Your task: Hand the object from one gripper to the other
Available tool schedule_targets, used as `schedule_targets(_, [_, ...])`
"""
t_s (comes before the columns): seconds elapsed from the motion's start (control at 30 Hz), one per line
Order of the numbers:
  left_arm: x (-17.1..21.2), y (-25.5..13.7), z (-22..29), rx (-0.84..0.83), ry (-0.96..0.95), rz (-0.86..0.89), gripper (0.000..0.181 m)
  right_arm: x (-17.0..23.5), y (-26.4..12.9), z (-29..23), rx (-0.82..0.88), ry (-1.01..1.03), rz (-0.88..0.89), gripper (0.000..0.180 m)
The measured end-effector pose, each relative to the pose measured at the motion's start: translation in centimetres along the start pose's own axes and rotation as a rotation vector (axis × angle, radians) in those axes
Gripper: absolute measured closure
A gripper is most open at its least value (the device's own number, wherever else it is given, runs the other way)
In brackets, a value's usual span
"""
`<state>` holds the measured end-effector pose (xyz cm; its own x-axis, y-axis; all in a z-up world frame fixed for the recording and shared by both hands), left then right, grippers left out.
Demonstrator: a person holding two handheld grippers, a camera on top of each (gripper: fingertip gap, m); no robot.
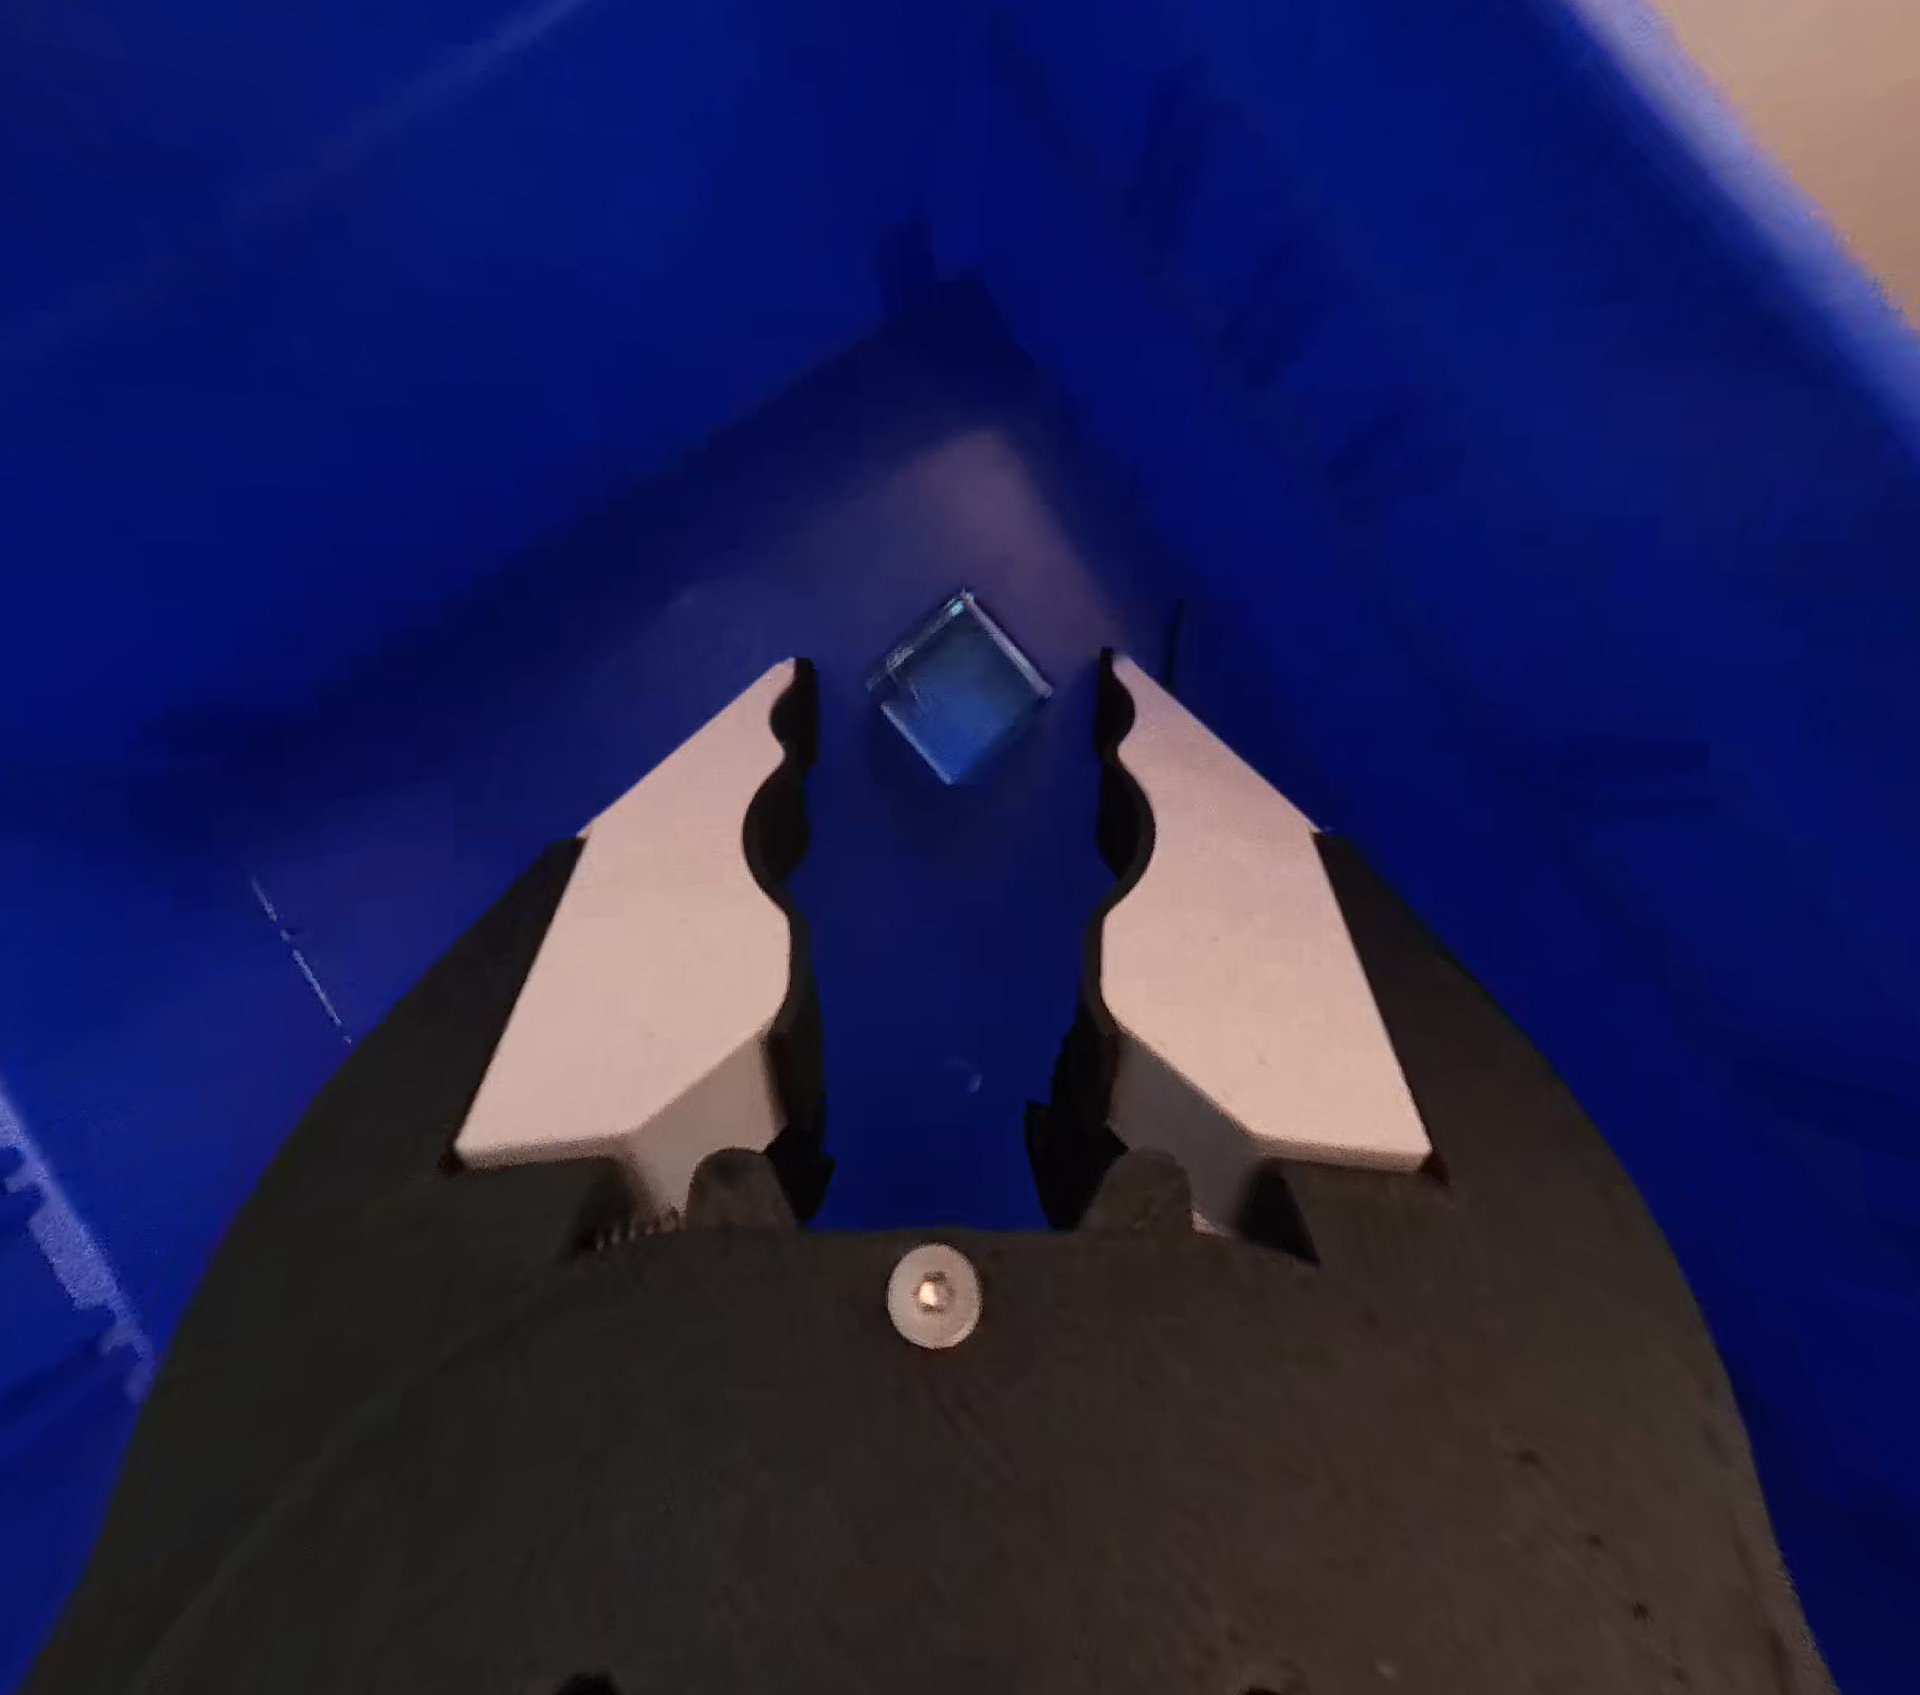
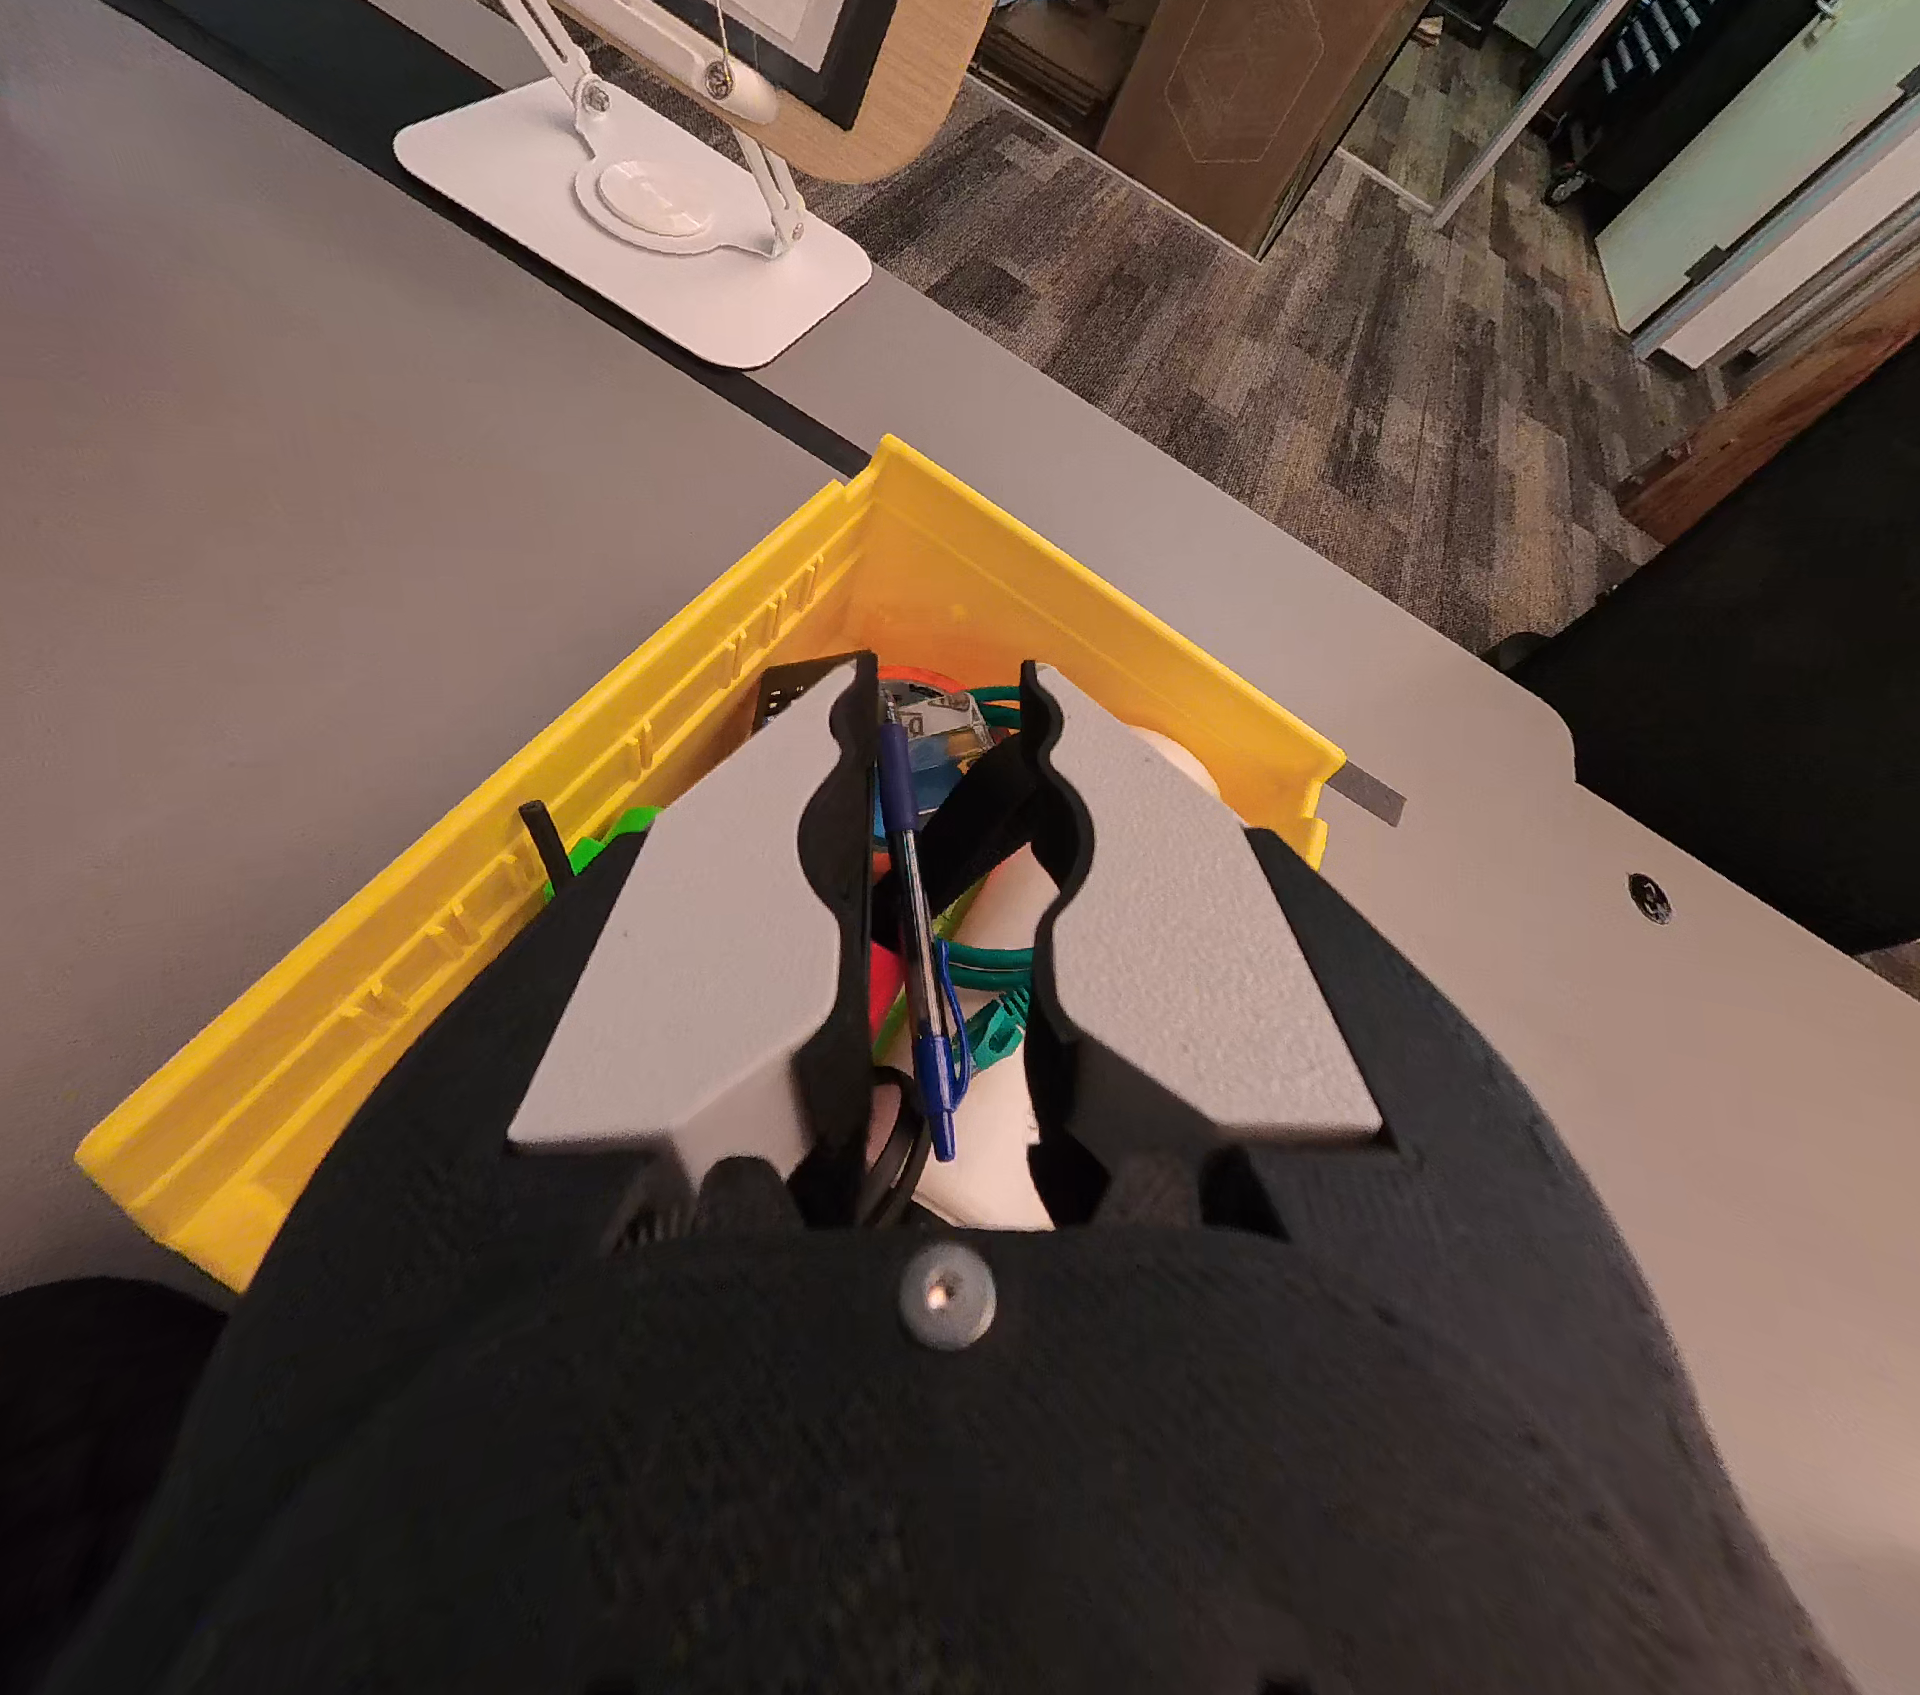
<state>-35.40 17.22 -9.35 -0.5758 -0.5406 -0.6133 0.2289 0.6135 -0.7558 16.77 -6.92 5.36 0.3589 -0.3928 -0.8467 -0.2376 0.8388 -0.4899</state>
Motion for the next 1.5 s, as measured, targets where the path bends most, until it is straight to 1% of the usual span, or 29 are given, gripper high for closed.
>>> schedule_targets(0.03, [0.2, 0.1, -0.1, -0.005, 0.001, -0.008, 0.13, 0.0, 0.0, 0.0, 0.0, -0.001, -0.003, 0.154])
schedule_targets(0.07, [0.3, 0.0, -0.1, 0.004, -0.004, -0.007, 0.145, 0.1, 0.0, 0.0, 0.001, -0.001, -0.004, 0.154])
schedule_targets(0.17, [0.8, -0.5, -0.6, 0.026, -0.025, -0.045, 0.146, 0.1, -0.1, 0.1, -0.003, 0.006, 0.001, 0.154])
schedule_targets(0.27, [1.4, -1.1, -1.9, -0.024, -0.046, -0.058, 0.152, 0.1, -0.1, 0.0, -0.005, 0.005, 0.002, 0.154])
schedule_targets(0.3, [1.5, -1.3, -2.1, -0.019, -0.063, -0.05, 0.151, 0.1, -0.1, 0.0, -0.007, 0.004, 0.001, 0.154])
schedule_targets(0.43, [1.3, -1.5, -2.5, 0.029, -0.171, -0.048, 0.131, 0.0, 0.1, -0.1, -0.01, 0.0, -0.005, 0.154])
schedule_targets(0.5, [1.2, -1.2, -2.4, 0.051, -0.222, -0.064, 0.129, 0.0, 0.1, -0.2, -0.011, -0.002, -0.009, 0.154])
schedule_targets(0.53, [1.2, -1.0, -2.3, 0.066, -0.228, -0.074, 0.132, 0.0, 0.2, -0.2, -0.011, -0.004, -0.011, 0.154])
schedule_targets(0.6, [1.4, -0.7, -2.3, 0.049, -0.214, -0.089, 0.15, 0.0, 0.2, -0.2, -0.012, -0.004, -0.012, 0.154])
schedule_targets(0.77, [1.2, -1.4, -2.9, 0.015, -0.19, -0.103, 0.155, 0.0, 0.2, -0.2, -0.013, -0.007, -0.015, 0.154])
schedule_targets(0.87, [-0.4, -3.8, -3.5, 0.029, -0.23, 0.016, 0.155, -0.2, 0.2, -0.3, -0.01, -0.019, -0.008, 0.154])
schedule_targets(0.97, [-3.2, -8.3, -3.7, 0.095, -0.28, 0.235, 0.155, -0.9, 0.2, -0.6, -0.005, -0.048, 0.015, 0.154])
schedule_targets(1.03, [-5.2, -11.9, -2.9, 0.176, -0.29, 0.398, 0.156, -1.9, 0.3, -1.0, -0.002, -0.084, 0.045, 0.154])
schedule_targets(1.07, [-6.3, -13.8, -2.1, 0.256, -0.299, 0.483, 0.156, -2.6, 0.4, -1.4, 0.0, -0.108, 0.069, 0.154])
schedule_targets(1.13, [-8.0, -17.6, 0.0, 0.478, -0.323, 0.623, 0.156, -4.5, 0.5, -2.6, -0.009, -0.177, 0.141, 0.153])
schedule_targets(1.2, [-9.0, -20.6, 2.5, 0.718, -0.304, 0.699, 0.156, -7.2, 0.3, -4.8, -0.044, -0.275, 0.246, 0.15])
schedule_targets(1.27, [-9.4, -22.8, 5.2, 0.93, -0.246, 0.701, 0.156, -10.7, -0.5, -8.5, -0.107, -0.406, 0.423, 0.143])
schedule_targets(1.33, [-9.1, -24.0, 8.1, 1.106, -0.145, 0.622, 0.156, -13.6, -1.6, -13.7, -0.257, -0.57, 0.592, 0.139])
schedule_targets(1.37, [-8.8, -24.4, 9.5, 1.165, -0.074, 0.57, 0.156, -14.4, -1.9, -16.4, -0.339, -0.658, 0.633, 0.139])
schedule_targets(1.43, [-7.9, -24.6, 12.1, 1.222, 0.077, 0.489, 0.156, -15.0, -1.8, -21.3, -0.484, -0.829, 0.615, 0.139])
schedule_targets(1.5, [-7.2, -24.9, 14.0, 1.256, 0.202, 0.441, 0.156, -15.0, -1.1, -24.8, -0.546, -0.944, 0.569, 0.137])
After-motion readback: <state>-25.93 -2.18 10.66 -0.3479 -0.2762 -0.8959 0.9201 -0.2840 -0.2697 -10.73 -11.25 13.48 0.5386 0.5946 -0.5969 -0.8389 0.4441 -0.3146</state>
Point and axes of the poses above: each gripper's, where its closed fingertips meet, y out along the fingers, x out of its underside, z = x × y across the jaws, the point moved 7 cm from there along -y, back along the fingers, and after that the axes turned 15 degrees about -x, right-handed, at the moved point
